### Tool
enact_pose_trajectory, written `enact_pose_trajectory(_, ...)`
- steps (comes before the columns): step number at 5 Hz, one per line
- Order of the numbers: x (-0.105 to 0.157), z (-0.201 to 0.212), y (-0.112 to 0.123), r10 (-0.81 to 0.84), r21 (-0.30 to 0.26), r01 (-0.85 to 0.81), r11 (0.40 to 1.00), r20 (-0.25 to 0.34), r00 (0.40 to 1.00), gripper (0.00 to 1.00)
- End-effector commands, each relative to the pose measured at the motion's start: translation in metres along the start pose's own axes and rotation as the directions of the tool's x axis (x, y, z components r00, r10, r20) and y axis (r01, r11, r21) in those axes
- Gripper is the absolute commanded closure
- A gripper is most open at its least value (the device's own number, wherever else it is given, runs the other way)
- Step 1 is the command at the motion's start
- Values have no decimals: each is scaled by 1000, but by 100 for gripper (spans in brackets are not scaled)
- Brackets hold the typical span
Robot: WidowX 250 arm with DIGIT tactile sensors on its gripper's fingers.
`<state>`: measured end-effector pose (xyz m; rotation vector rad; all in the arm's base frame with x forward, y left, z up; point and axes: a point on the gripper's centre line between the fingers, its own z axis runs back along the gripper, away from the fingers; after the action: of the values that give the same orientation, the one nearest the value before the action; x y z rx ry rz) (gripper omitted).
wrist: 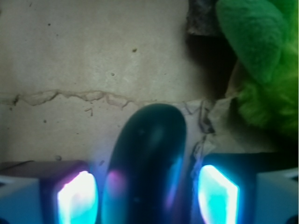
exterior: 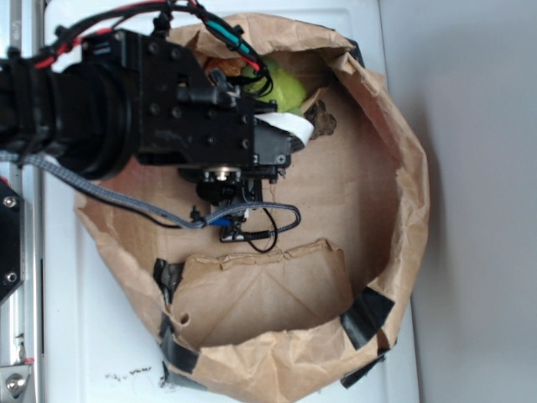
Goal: Grab the plastic pickle.
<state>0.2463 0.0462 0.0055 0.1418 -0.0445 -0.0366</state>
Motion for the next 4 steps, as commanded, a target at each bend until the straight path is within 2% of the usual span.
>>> enact_pose_trajectory(1,-14,25,-3,0,-51,3,999,42,999,100)
enact_pose_trajectory(2,-8,71,-7,-1,-122,12,992,91,996,100)
enact_pose_trajectory(3,4,117,-6,20,-152,-2,988,119,993,100)
enact_pose_trajectory(4,18,137,-1,44,-160,-36,987,44,998,100)
